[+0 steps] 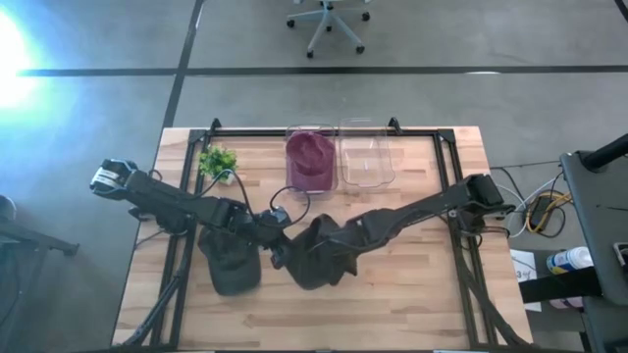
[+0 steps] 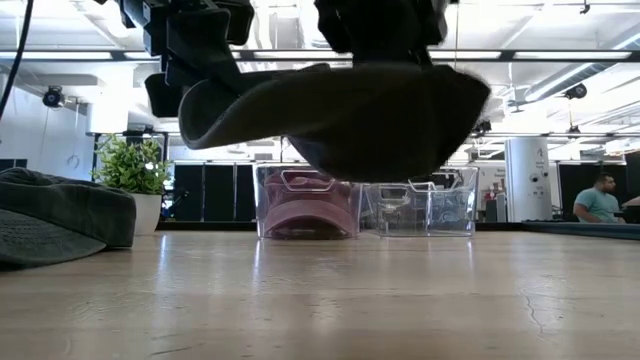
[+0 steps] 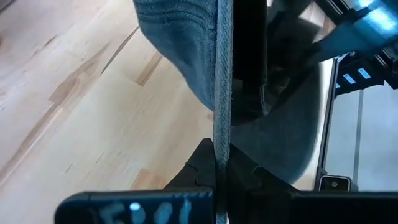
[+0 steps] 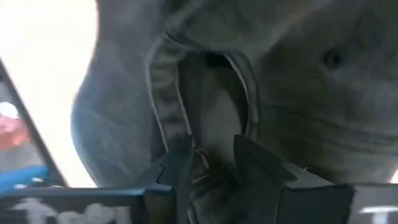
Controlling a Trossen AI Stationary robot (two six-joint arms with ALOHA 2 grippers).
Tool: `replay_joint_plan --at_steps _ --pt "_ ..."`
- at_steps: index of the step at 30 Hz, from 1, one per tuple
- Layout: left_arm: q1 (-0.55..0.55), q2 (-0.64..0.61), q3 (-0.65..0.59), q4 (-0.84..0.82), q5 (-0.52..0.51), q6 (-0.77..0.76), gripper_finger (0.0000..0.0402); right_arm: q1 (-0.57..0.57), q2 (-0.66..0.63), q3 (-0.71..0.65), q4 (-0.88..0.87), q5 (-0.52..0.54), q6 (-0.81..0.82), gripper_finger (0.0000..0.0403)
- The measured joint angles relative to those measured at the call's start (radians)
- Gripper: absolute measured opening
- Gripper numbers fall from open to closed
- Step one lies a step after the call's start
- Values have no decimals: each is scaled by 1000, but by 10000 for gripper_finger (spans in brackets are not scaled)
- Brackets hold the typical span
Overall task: Pick & Place hat
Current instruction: Put the right black cap into the right transparent bin
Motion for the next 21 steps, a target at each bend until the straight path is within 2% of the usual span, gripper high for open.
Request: replay_joint_plan --at_steps 6,11,14,21 --pt "0 -5 6 27 7 -1 5 6 21 -28 20 -7 -6 113" --pt "-1 -6 6 39 15 2 5 9 41 -57 143 -51 12 116" --pt "-1 -6 5 29 14 5 5 11 42 -49 148 -46 1 116" --pt "3 2 -34 6 -16 4 5 4 -75 -39 126 -19 -40 116"
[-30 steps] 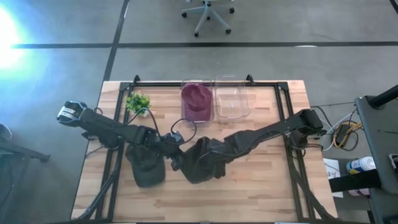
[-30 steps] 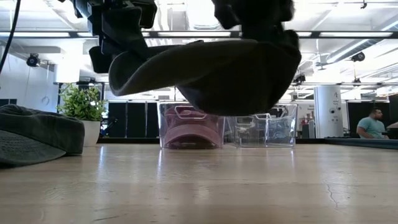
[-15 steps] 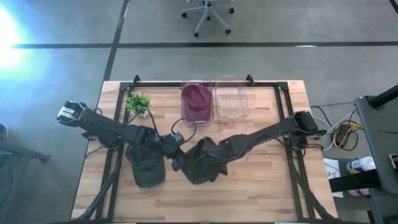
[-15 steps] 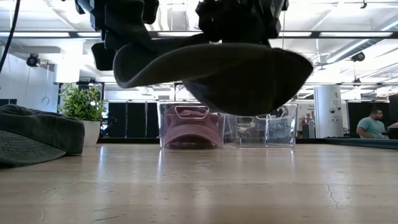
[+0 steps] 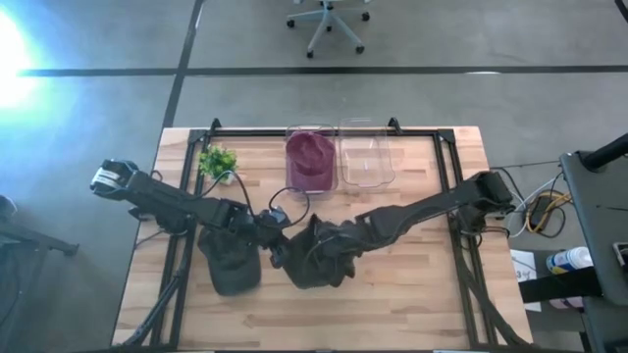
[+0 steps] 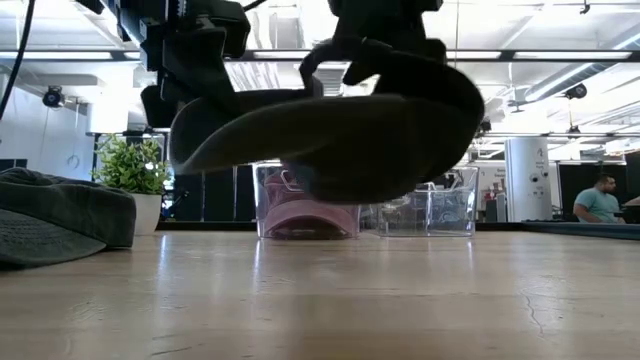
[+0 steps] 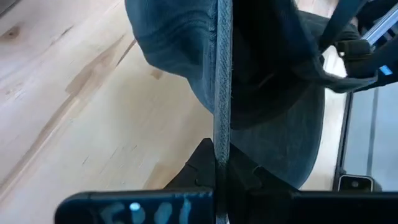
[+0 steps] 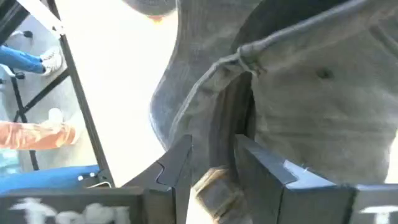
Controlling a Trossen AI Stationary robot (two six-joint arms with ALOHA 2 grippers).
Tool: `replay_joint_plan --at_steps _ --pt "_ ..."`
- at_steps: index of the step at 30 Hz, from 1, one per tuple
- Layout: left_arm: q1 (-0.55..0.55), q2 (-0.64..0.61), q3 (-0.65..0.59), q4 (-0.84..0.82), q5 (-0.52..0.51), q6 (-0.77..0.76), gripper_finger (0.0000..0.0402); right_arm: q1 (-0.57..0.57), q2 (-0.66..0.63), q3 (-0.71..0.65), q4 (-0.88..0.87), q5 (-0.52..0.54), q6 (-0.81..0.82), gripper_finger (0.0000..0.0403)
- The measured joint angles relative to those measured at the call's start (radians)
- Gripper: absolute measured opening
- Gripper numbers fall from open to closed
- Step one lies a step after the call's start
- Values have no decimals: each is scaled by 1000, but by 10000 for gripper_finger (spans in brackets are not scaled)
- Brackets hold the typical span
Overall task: Pick & Place hat
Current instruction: Put the right black cap into the right transparent bin
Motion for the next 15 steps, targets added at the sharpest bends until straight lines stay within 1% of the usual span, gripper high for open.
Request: replay_joint_plan --at_steps 4,8,12,15 --pt "7 -1 -10 20 0 1 5 -2 -33 -5 -49 7 -1 116" --pt "8 -4 -14 24 0 4 5 -1 -93 -4 -203 54 17 116" --pt "8 -10 -15 39 -22 29 5 -2 -131 -48 -314 57 122 116" --pt "4 -17 -15 55 -37 40 5 -2 -184 -135 -301 56 241 118"
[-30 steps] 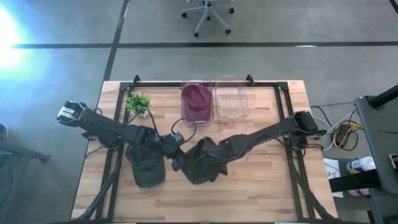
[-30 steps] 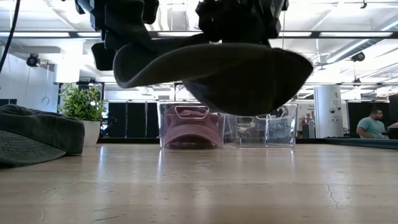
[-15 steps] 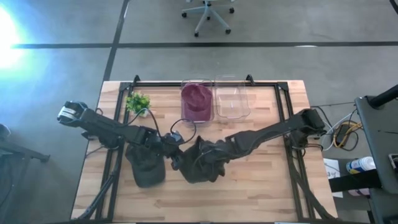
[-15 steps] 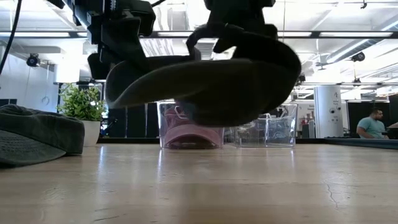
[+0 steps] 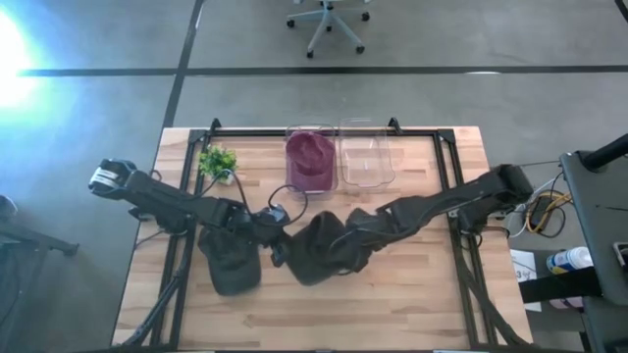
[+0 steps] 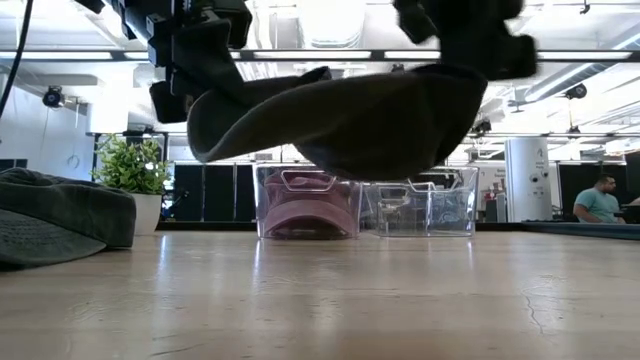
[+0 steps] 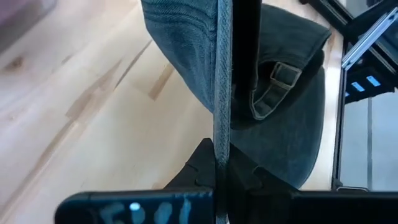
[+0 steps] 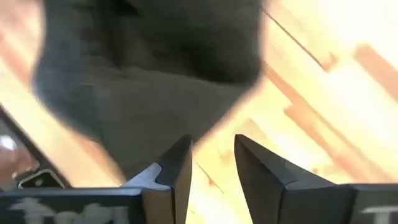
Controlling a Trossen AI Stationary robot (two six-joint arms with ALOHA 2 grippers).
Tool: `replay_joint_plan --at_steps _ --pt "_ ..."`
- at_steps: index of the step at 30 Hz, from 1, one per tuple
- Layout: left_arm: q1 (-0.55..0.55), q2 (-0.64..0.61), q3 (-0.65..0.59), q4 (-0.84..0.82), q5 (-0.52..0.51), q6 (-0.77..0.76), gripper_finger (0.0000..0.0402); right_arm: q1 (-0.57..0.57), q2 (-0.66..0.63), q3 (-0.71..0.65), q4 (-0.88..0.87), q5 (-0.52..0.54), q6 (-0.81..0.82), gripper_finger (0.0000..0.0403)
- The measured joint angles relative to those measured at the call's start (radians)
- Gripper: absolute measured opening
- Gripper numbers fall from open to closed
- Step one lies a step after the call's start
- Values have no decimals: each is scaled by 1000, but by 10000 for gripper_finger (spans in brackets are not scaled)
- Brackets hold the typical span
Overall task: Pick & Place hat
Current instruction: Put the right black cap into the right transparent bin
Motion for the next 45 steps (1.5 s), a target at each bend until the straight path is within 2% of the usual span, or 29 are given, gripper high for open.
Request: replay_joint_plan --at_steps 4,9,13,16,26,34,39,45 --pt "-9 -12 0 -4 -30 47 5 3 -103 -175 115 -14 165 130" --pt "-33 -29 0 -6 -123 115 5 22 -301 -438 500 -5 408 156" --pt "-47 -30 0 -8 -208 128 5 58 -385 -626 826 94 593 183" --pt "-48 -30 0 -7 -231 128 5 91 -384 -699 958 169 667 199" --pt "-48 -30 2 43 -239 133 5 100 -339 -712 995 300 663 219" --pt "-48 -30 2 88 -237 142 5 78 -314 -706 1033 345 647 218" --pt "-48 -30 2 88 -236 145 5 61 -263 -692 1031 343 656 194" --pt "-45 -30 2 86 -233 148 5 48 -160 -612 1028 266 594 153"
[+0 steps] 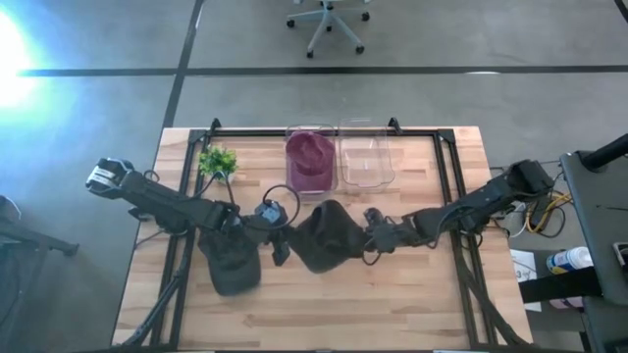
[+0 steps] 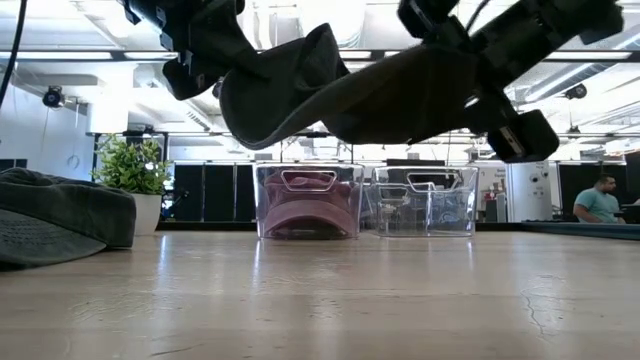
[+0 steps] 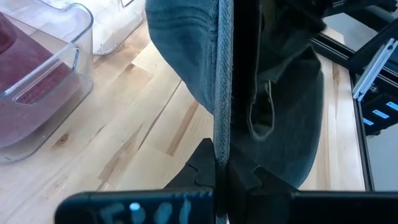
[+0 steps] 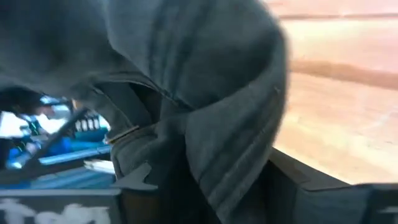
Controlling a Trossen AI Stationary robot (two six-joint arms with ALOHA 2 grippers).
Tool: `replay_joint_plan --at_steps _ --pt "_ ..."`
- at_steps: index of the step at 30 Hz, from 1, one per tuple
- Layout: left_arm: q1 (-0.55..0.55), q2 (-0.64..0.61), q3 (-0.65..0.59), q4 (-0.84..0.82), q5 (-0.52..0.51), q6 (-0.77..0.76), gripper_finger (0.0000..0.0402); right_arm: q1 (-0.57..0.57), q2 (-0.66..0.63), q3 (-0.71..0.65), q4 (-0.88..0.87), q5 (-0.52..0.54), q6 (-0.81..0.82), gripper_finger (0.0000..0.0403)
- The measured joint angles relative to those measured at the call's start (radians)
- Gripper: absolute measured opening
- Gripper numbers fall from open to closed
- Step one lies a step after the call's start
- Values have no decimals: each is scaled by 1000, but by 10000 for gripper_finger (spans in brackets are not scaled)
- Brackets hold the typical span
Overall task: Pick & Place hat
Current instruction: Put the right black cap into the right transparent bin
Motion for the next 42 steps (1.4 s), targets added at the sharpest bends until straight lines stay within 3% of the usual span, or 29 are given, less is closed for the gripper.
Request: replay_joint_plan --at_steps 7,12,19,25,30,42 --pt "0 1 0 -11 31 2 5 -9 124 160 -172 -58 -113 158" --pt "0 1 -2 -10 44 -9 5 -40 174 296 -375 3 -201 184" --pt "1 1 -2 -10 46 -16 5 -77 239 451 -493 13 -368 216" --pt "0 1 -2 -19 50 -16 5 -66 283 553 -731 -61 -465 230" --pt "1 1 -2 -25 44 -15 5 -45 262 584 -875 -68 -500 242" --pt "0 1 -2 -29 13 1 5 -45 134 588 -938 -52 -569 279"
